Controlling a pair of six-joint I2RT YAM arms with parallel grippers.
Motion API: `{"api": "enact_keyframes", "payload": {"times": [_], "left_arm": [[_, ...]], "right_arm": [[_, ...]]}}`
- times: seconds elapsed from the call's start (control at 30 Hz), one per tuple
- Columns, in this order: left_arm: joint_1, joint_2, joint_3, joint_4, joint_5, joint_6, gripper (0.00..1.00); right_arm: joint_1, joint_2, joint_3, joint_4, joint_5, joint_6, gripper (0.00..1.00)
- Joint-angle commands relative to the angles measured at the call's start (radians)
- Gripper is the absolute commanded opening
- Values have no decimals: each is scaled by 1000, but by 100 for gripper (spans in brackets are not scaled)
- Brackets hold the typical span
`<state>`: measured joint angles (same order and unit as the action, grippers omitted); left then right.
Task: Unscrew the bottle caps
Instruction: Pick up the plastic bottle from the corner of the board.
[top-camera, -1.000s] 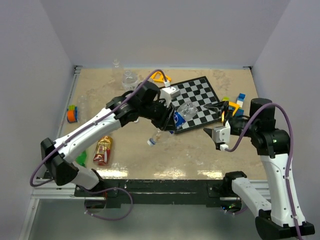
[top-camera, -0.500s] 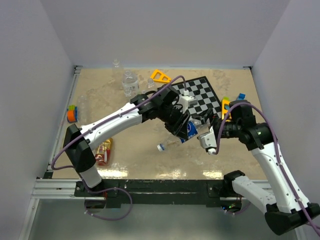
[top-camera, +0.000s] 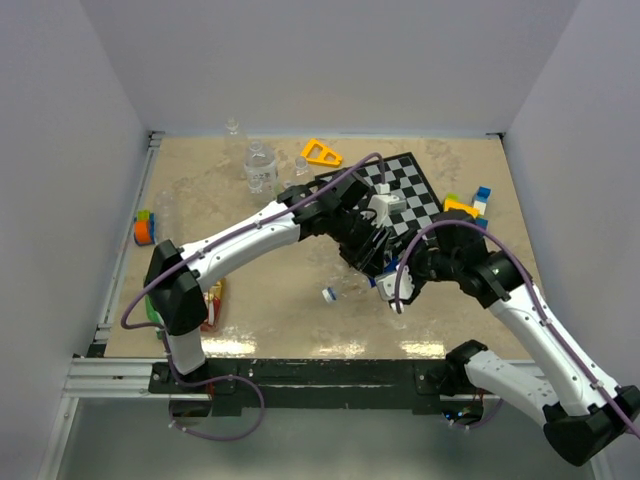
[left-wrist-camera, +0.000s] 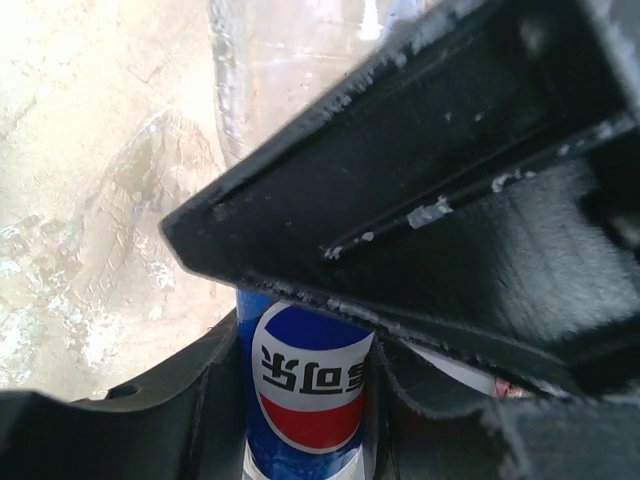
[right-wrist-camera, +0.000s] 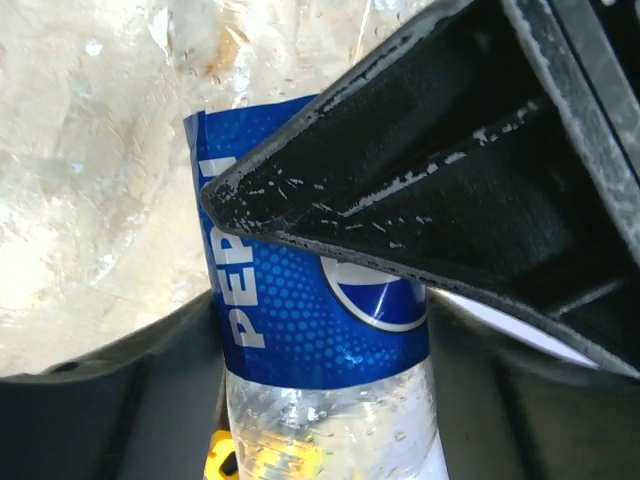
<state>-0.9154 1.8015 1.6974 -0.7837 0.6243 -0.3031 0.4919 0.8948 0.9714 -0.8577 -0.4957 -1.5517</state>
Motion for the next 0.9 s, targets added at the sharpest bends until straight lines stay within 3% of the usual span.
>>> {"api": "enact_keyframes", "payload": {"times": [0.0,0.03,0.13,0.27,0.37,0.43,0.57,0.73,0.87], "left_arm": [[7,2,62,18,46,-16,4],[7,1,65,23,45,-21,6],[10,-8,65,23,25,-33,13],[23,-74,35,35,-56,-62,41],[33,-198,-46,83,-176,-83,74],[41,-293,-109,119,-251,-91,88],[49,-497,-234,178,-408,-83,100],[50,-796,-480,286,-561,-106,100],[50,-1072,-712,427,-606,-146,100]], "right_arm": [[17,-22,-45,62,75,-11,44],[19,-26,-62,69,86,-19,28],[22,-42,-80,75,80,-22,22],[22,-65,-65,49,-4,-1,17],[19,-92,-91,42,-41,25,15],[20,-111,-121,43,-79,44,15],[20,-132,-163,71,-161,122,13],[16,-140,-169,187,-274,350,14],[-27,-105,-177,292,-352,505,14]]}}
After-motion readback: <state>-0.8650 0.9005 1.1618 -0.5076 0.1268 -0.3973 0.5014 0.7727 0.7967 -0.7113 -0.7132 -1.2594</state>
